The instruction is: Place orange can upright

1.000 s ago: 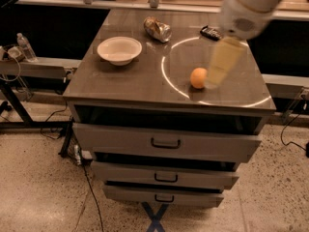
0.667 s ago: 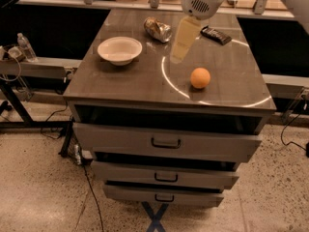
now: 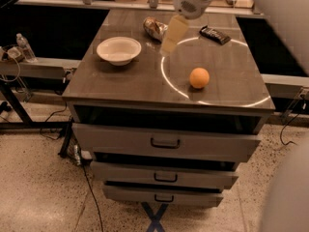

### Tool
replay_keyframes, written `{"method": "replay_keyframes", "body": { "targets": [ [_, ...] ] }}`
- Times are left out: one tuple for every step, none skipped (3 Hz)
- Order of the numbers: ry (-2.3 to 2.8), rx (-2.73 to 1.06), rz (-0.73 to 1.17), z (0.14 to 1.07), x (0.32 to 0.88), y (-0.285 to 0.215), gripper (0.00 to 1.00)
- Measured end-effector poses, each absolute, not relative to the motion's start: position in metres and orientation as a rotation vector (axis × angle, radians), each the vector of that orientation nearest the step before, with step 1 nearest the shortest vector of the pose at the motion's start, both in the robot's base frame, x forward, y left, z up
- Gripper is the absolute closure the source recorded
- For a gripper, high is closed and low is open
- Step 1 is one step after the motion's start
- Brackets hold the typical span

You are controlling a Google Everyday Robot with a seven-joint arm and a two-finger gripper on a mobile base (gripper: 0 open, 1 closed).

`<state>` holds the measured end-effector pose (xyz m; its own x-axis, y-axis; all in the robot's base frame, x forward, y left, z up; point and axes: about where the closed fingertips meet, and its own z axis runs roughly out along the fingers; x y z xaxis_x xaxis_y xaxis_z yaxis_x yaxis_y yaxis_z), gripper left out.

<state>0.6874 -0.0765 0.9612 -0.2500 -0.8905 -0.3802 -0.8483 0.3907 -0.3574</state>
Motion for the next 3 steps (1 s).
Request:
{"method": "replay_keyframes", "body": {
  "targets": [
    [2.152, -1.319, -0.040, 0.939, 0.764, -0.058, 0.00],
    [2.179, -1.171, 0.018, 0.924, 0.811, -0.052, 0.00],
    [2.218, -1.009, 0.056, 0.909, 0.845, -0.052, 0.00]
  ]
}}
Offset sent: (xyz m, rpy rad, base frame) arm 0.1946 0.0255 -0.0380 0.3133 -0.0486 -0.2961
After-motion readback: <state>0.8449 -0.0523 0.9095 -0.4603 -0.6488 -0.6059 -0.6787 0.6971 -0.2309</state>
